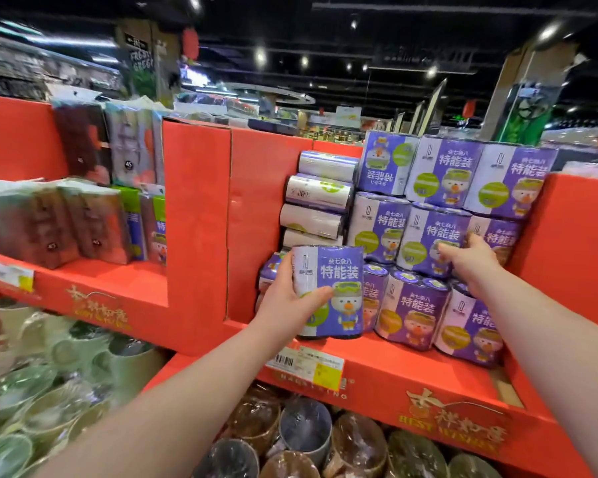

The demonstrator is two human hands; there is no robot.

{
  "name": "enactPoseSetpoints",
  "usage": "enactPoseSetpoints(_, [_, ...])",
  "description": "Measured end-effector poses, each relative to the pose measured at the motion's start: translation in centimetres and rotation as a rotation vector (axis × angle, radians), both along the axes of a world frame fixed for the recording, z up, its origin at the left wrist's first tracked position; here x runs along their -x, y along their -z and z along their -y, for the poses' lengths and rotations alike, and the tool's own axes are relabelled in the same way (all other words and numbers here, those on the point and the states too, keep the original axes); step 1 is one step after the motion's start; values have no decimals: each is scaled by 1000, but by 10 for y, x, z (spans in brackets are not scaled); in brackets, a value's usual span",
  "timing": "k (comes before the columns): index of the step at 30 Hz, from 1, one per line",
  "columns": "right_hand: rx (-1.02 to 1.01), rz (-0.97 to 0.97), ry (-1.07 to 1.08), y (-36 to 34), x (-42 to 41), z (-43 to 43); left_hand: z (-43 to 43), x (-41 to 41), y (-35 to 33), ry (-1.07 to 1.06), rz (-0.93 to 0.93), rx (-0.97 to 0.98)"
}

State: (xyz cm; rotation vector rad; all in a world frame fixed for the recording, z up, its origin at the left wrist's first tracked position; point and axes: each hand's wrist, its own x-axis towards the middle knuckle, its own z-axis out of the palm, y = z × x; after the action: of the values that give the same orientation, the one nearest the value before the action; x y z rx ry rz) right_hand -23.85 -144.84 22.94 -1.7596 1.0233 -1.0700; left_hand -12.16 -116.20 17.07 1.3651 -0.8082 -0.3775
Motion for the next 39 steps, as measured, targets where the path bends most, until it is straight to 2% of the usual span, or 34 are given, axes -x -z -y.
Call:
enactPoseSetpoints(3, [2, 3, 55, -6, -2, -10, 1, 0, 1, -2, -4, 1])
enactPoseSetpoints(6, [49, -84, 156, -10, 2, -25, 0, 0, 0, 13, -10, 1])
enactPoseSetpoints(9, [249, -88, 299, -17, 4, -48, -1, 1, -1, 52, -21, -7])
enactPoseSetpoints(11, [317, -16, 97, -22, -1, -69, -1, 0, -1, 72, -41, -9])
enactPoseSetpoints(13, [190, -52, -315, -26, -7, -102, -1, 1, 0, 83, -34, -8])
enactPoseSetpoints(15, [148, -251, -640, -27, -12, -130, 0, 0, 1, 97, -8, -6])
enactPoseSetpoints(17, [262, -438, -761, -27, -18, -145, -1, -1, 2, 113, 21, -6])
enactPoseSetpoints(20, [406, -598, -725, -37, -15, -149, 0, -1, 3, 136, 16, -10])
enactPoseSetpoints(23, [373, -693, -685, -63, 4, -134, 1, 2, 0, 78, 73, -50])
enactPoseSetpoints(26, [342, -796, -526, -92, 30, -102, 2, 1, -1, 58, 63, -49])
enactPoseSetpoints(30, [418, -1015, -286, -121, 57, -62, 3, -2, 0, 51, 32, -64])
enactPoseSetpoints(35, [379, -1095, -118, -129, 70, -22, 2, -2, 1, 23, 73, -82])
enactPoseSetpoints(39, [510, -1155, -11, -115, 68, -6, 3, 3, 1, 26, 83, -86])
